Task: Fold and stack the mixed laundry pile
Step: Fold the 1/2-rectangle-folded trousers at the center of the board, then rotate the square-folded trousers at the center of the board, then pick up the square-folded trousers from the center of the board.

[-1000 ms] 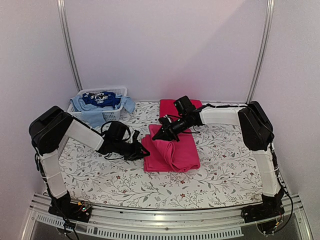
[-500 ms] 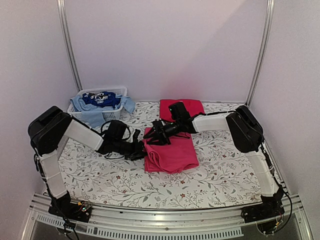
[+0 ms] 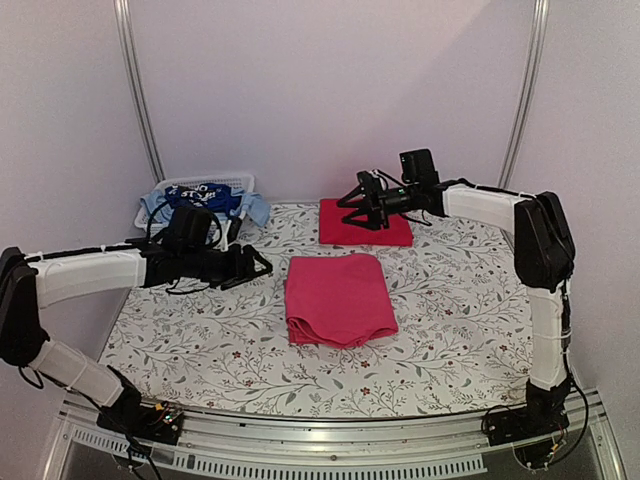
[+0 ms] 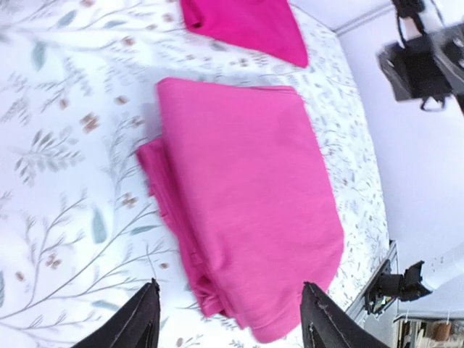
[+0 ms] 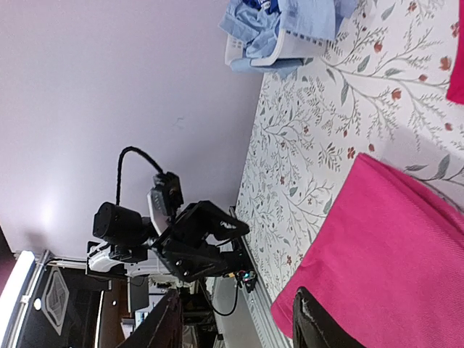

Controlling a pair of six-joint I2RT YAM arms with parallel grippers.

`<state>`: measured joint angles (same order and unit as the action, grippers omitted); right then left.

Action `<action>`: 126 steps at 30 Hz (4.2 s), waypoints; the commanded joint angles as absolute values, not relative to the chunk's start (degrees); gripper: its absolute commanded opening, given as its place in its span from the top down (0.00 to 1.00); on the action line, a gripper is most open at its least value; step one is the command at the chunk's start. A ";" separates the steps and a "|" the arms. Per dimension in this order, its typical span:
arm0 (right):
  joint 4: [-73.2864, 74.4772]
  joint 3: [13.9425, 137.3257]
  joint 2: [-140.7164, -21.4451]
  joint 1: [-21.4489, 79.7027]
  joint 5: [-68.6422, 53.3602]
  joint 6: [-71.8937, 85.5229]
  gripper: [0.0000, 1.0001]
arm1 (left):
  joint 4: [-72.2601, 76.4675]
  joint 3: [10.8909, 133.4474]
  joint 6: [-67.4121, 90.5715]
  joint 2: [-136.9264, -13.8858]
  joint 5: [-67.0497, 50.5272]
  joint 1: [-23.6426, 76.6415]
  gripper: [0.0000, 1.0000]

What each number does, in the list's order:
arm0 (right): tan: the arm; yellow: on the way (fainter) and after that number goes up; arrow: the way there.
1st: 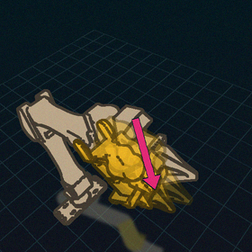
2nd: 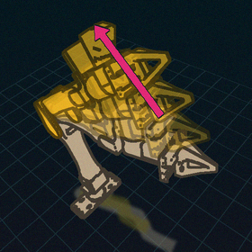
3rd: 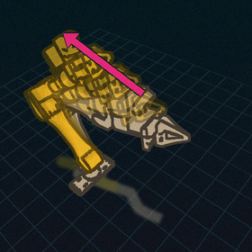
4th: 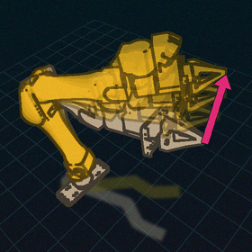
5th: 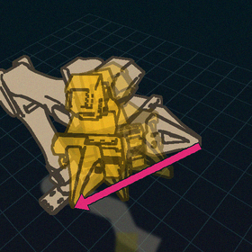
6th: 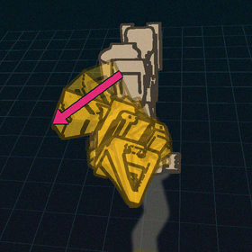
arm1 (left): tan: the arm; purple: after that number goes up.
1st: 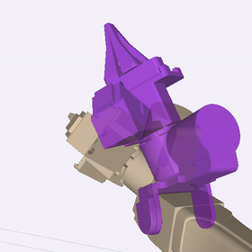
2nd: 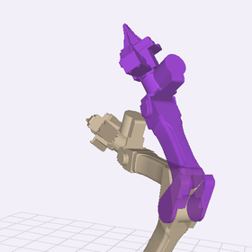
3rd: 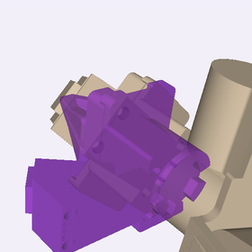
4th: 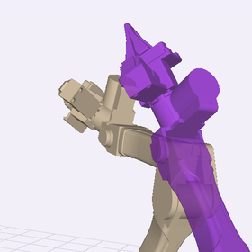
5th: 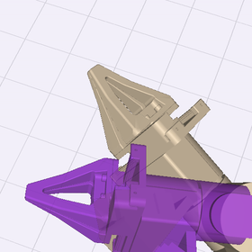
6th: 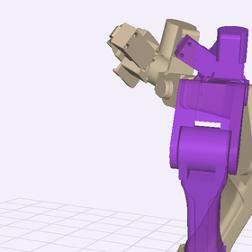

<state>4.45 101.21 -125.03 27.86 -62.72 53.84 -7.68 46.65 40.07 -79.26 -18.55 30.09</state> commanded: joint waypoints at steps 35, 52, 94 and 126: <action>29.76 74.71 -106.23 36.98 -54.48 13.95 0.52 | -23.12 73.77 25.40 -100.52 -18.27 31.25 0.37; 27.54 71.88 -124.13 34.32 -49.48 10.80 0.53 | -6.51 50.44 39.81 -102.01 -18.09 35.75 0.42; 47.67 104.02 -127.47 29.76 -34.69 4.02 0.51 | -18.56 58.49 22.78 -102.70 -16.94 49.43 0.43; 31.96 74.71 -118.42 21.05 -53.51 8.91 0.63 | -19.87 87.45 14.84 -122.06 -35.24 30.51 0.62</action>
<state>31.42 71.53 -117.10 19.73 -52.77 10.50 -22.20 89.21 14.83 -124.20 -32.73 30.50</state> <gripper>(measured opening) 0.465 0.467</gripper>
